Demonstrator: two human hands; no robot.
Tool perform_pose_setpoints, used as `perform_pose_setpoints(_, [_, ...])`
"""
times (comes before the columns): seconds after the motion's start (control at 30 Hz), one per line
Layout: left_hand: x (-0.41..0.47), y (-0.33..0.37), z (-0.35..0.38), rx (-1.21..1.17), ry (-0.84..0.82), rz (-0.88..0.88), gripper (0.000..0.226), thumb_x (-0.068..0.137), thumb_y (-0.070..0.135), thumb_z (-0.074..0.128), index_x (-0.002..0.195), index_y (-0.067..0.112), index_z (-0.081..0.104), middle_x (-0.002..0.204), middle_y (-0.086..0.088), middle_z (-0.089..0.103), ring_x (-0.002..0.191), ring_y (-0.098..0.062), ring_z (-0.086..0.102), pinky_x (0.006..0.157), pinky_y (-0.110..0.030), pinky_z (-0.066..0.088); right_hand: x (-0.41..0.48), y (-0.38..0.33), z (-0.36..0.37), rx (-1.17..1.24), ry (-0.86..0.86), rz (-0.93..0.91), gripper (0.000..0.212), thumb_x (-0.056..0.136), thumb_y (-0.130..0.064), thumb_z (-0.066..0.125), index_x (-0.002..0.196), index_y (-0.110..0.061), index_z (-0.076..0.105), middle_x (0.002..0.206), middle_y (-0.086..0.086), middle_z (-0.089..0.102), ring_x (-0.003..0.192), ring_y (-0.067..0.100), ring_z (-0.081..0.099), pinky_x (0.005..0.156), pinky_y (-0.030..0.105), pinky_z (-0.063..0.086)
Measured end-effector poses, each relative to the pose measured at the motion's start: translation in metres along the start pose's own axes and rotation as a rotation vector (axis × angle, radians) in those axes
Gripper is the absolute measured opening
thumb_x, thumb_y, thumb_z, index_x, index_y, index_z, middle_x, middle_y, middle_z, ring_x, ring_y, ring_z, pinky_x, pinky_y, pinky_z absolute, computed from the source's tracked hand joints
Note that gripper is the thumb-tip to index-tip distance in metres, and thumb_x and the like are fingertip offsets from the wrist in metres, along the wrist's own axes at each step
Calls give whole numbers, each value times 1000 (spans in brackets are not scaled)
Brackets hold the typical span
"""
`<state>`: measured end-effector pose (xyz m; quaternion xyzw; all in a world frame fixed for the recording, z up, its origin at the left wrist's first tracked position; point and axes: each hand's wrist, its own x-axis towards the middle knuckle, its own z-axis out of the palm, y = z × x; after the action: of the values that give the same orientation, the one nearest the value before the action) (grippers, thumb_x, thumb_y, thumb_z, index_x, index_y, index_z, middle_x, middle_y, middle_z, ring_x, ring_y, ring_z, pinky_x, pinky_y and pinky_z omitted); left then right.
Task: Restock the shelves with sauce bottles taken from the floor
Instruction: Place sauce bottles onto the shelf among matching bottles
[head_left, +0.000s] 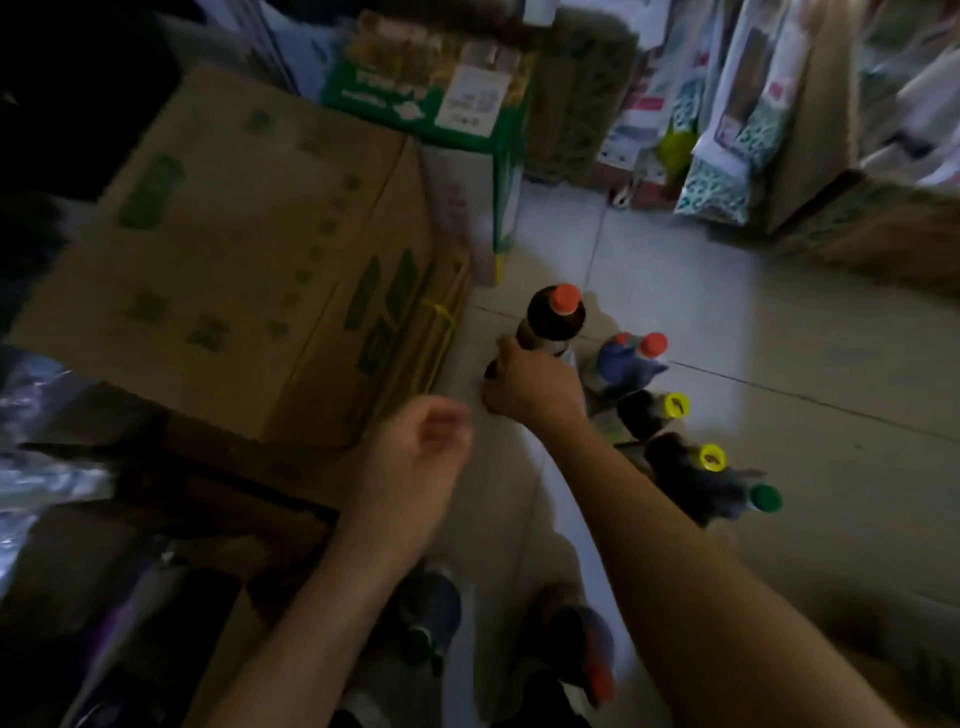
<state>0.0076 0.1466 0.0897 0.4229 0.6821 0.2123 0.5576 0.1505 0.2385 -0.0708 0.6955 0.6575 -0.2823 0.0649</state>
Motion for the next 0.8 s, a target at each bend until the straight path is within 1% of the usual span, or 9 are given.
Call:
perform_pose_setpoints(0.1, [46,12,6,75,-33,62,17,96,17,57,87,31,62,90,1,69,79,-14,65,60,-25,44,21,-2,14,-119,115,-59,41,90,-32,58,125,-13,49,91,13,65,80,35,65,52,32,30])
perform_pose_setpoints(0.17, [69,15,7,175,8,94,14,93,17,58,85,28,64,90,-2,70,83,-20,65,69,-32,49,29,-1,13,-147,119,-83,33,90,-32,56,116,-13,51,70,3,50,61,28,55,47,28,25])
perform_pose_setpoints(0.27, [93,17,10,478,82,96,11,90,21,60,85,31,61,100,1,68,91,-18,60,74,-30,45,25,7,-15,-35,133,-83,29,87,-41,60,89,-19,42,66,-2,36,70,29,59,51,29,33])
perform_pose_setpoints(0.37, [107,29,16,470,69,105,35,87,23,65,120,30,59,120,3,62,95,-13,52,70,-26,39,5,15,-92,172,175,-125,38,73,-59,61,70,-25,43,65,-7,44,63,17,52,50,27,34])
perform_pose_setpoints(0.47, [107,42,23,226,-226,237,57,82,26,77,131,36,50,127,12,58,116,-7,56,85,-18,46,-25,20,-190,406,130,-162,40,59,-57,62,56,-18,55,48,-7,52,41,9,44,39,23,31])
perform_pose_setpoints(0.53, [102,52,30,57,-404,341,50,78,23,82,118,37,56,111,13,68,102,-1,65,78,-14,51,-40,28,-236,605,65,-156,29,63,-44,69,60,-18,59,41,-2,41,34,15,29,37,18,22])
perform_pose_setpoints(0.6, [98,59,37,-89,-454,374,54,68,28,86,116,22,61,103,-1,73,93,-16,71,83,-33,56,-49,36,-261,747,13,-156,32,69,-42,69,76,-13,58,42,0,33,33,14,22,38,14,21])
perform_pose_setpoints(0.7, [94,61,48,-412,-621,326,70,49,45,90,103,7,67,87,-17,72,75,-31,71,76,-43,58,-51,37,-262,982,31,-201,44,70,-61,68,71,-20,50,47,1,29,35,14,17,41,18,17])
perform_pose_setpoints(0.8, [92,58,50,-616,-878,219,73,53,56,86,98,1,71,86,-24,70,72,-34,70,71,-42,58,-46,44,-238,1229,193,-260,50,79,-67,63,75,-18,53,49,3,35,40,19,24,44,24,18])
